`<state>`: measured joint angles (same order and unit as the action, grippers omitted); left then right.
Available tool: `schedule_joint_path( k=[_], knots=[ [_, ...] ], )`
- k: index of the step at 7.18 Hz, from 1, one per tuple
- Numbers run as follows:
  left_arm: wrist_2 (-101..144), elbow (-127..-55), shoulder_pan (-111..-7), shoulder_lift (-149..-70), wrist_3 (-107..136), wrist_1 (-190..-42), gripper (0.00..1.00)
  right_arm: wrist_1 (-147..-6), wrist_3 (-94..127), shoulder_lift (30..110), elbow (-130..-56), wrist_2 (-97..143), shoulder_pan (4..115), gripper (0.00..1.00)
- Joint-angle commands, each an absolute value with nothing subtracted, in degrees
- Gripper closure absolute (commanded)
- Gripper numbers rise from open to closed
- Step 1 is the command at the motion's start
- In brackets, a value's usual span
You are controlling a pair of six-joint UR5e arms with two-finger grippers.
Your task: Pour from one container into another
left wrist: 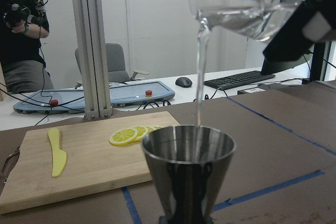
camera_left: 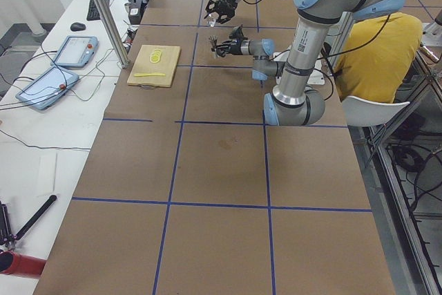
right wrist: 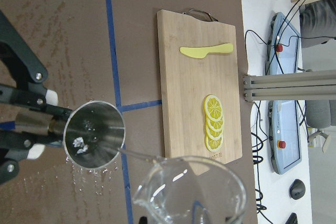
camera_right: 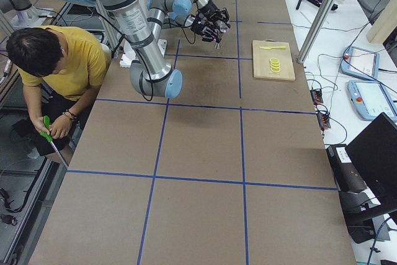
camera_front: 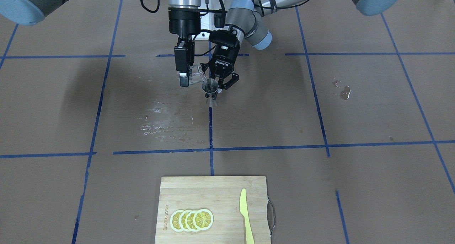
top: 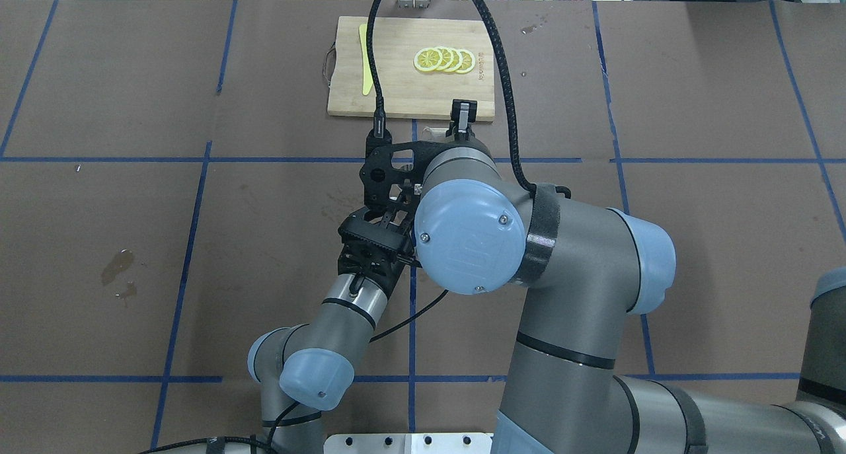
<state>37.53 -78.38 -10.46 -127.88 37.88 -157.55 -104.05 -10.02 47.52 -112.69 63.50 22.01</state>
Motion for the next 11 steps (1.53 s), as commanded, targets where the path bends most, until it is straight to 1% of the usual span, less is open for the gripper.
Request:
schedule_joint_path(
  k=[1, 3, 4, 6, 8, 9, 11],
  knots=[
    [37.53, -78.49, -10.46, -127.79, 37.88, -157.59, 1.00, -101.62, -2.34, 47.72, -112.68, 63.46, 21.97, 1.00],
    [37.27, -78.75, -10.46, -127.62, 37.88, -157.59, 1.00, -92.41, 10.50, 51.67, -112.76, 63.63, 21.80, 1.00],
    [37.00, -78.92, -10.46, -127.01, 37.88, -157.85, 1.00, -91.07, 15.51, 52.11, -113.11, 63.63, 22.14, 1.00],
    [37.26, -84.17, -10.98, -124.29, 37.97, -158.29, 1.00, -85.20, 32.53, 56.75, -115.47, 64.16, 22.41, 1.00],
    [37.35, -85.16, -11.77, -123.66, 38.41, -158.38, 1.00, -84.81, 49.05, 61.67, -117.77, 63.99, 22.59, 1.00],
    [37.35, -85.34, -12.39, -123.58, 38.58, -158.47, 1.00, -84.81, 56.53, 66.14, -119.86, 63.81, 22.67, 1.00],
    [37.44, -86.13, -14.14, -119.30, 38.94, -158.47, 1.00, -84.81, 74.18, 73.45, -121.64, 58.75, 22.68, 1.00]
  ],
)
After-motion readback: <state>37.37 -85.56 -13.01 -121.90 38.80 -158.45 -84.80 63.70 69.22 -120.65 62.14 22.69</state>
